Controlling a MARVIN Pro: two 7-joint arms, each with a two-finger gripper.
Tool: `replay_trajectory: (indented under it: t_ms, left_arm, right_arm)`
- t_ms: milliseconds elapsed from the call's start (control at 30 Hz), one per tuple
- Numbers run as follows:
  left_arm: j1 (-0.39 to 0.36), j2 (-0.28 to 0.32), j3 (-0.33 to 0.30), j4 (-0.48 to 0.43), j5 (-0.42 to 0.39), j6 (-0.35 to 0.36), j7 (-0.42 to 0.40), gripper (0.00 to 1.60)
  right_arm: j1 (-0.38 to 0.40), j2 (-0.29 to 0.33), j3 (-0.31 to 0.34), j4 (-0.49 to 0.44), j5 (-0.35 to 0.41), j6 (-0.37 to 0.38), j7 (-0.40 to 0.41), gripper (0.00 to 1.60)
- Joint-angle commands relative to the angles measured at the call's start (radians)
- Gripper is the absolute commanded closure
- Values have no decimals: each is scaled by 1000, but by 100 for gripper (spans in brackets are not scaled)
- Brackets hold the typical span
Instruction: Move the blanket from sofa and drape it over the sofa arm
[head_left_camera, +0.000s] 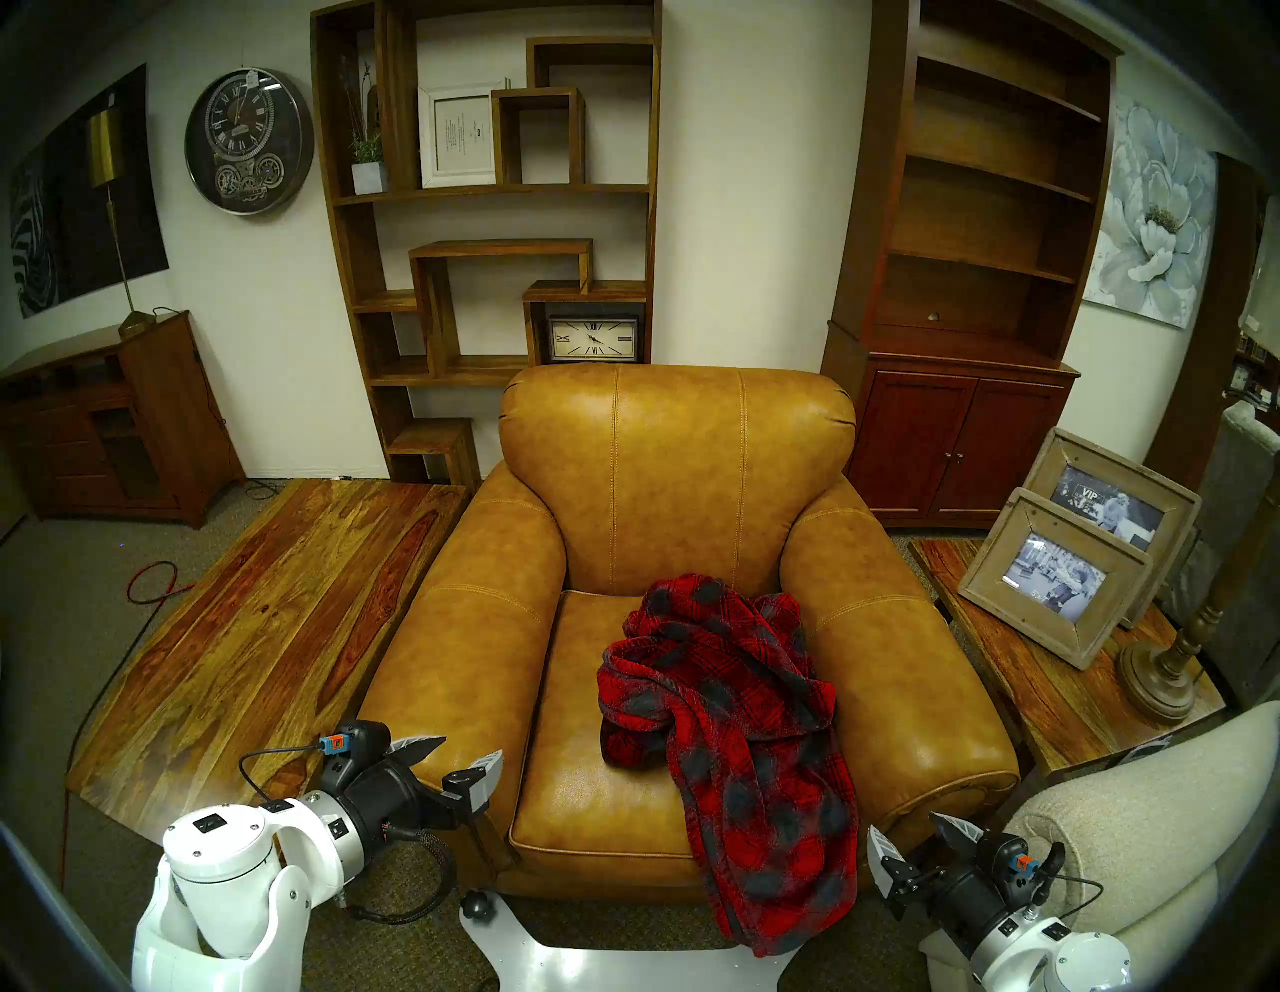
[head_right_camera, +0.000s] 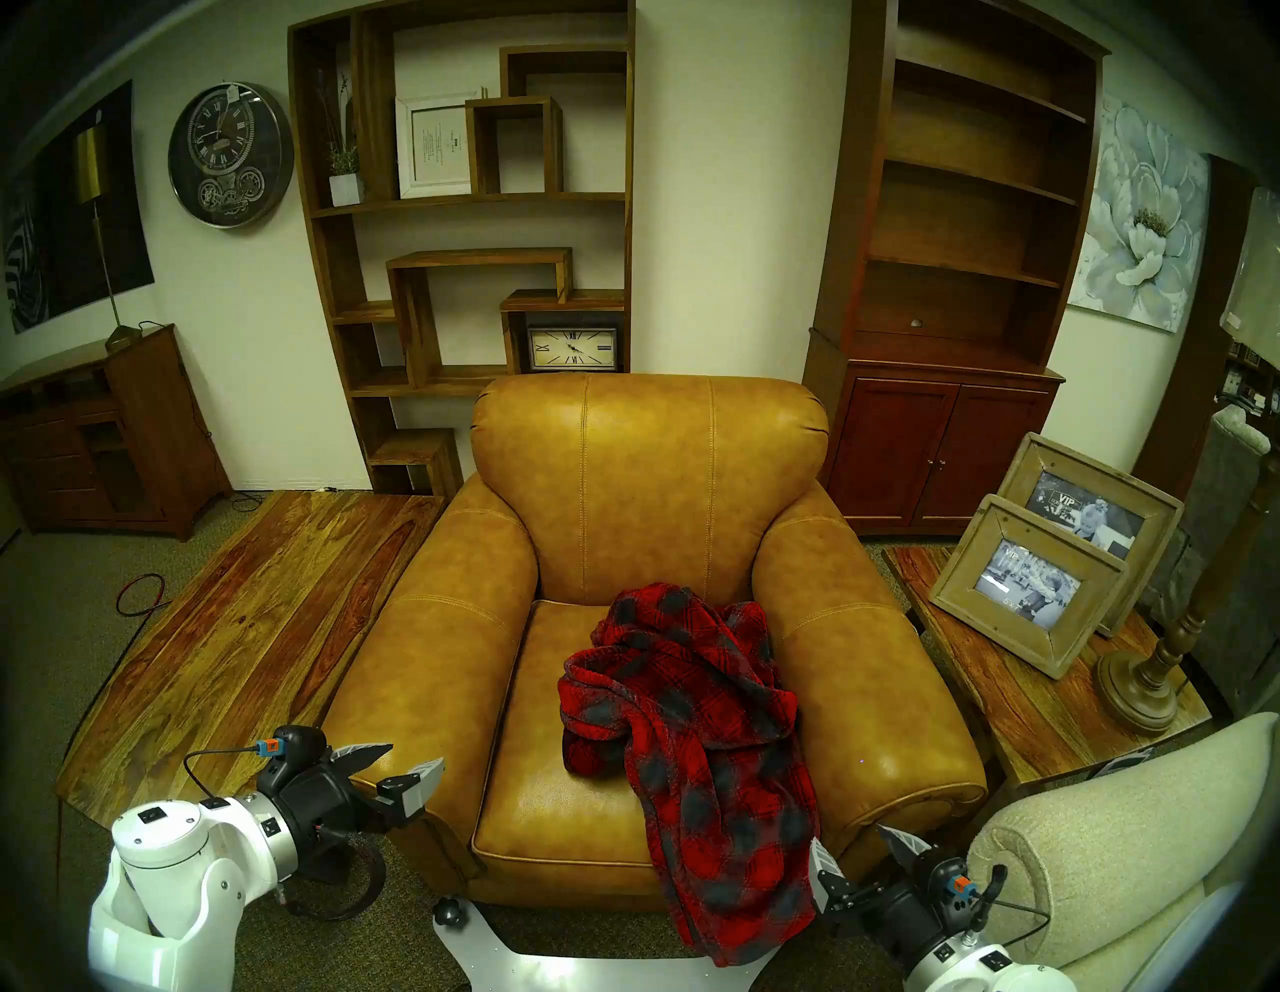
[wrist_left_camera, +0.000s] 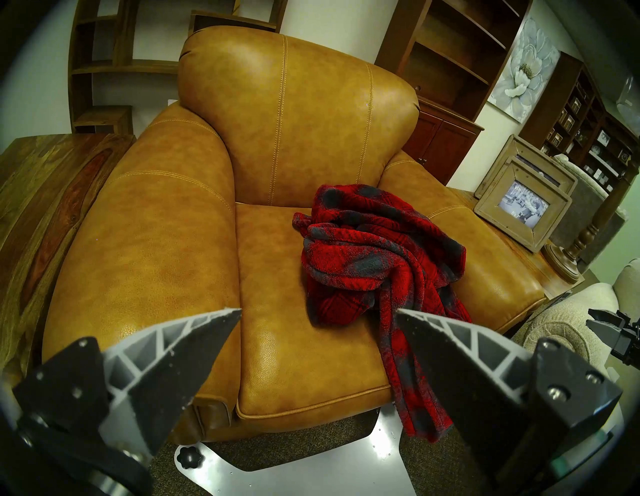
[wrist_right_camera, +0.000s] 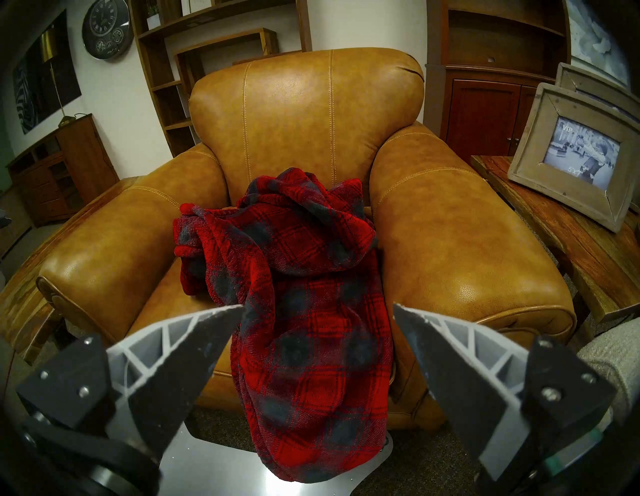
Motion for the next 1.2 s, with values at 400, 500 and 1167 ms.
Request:
replay_trajectory:
  t_ms: [400,500,1167]
  left_arm:
    - [-178,-71,193,83,-78,47,75,0]
    - [-213,-84,251,112,-56,50,112,0]
    - [-451,-150,457,402,-40,84,236,0]
  right_arm:
    - [4,-3,2,-9,-2,-2,6,0]
    - [5,-4,2,-7,-2,-2,8,0]
    - [11,-10,6,1,-1,-2,19,0]
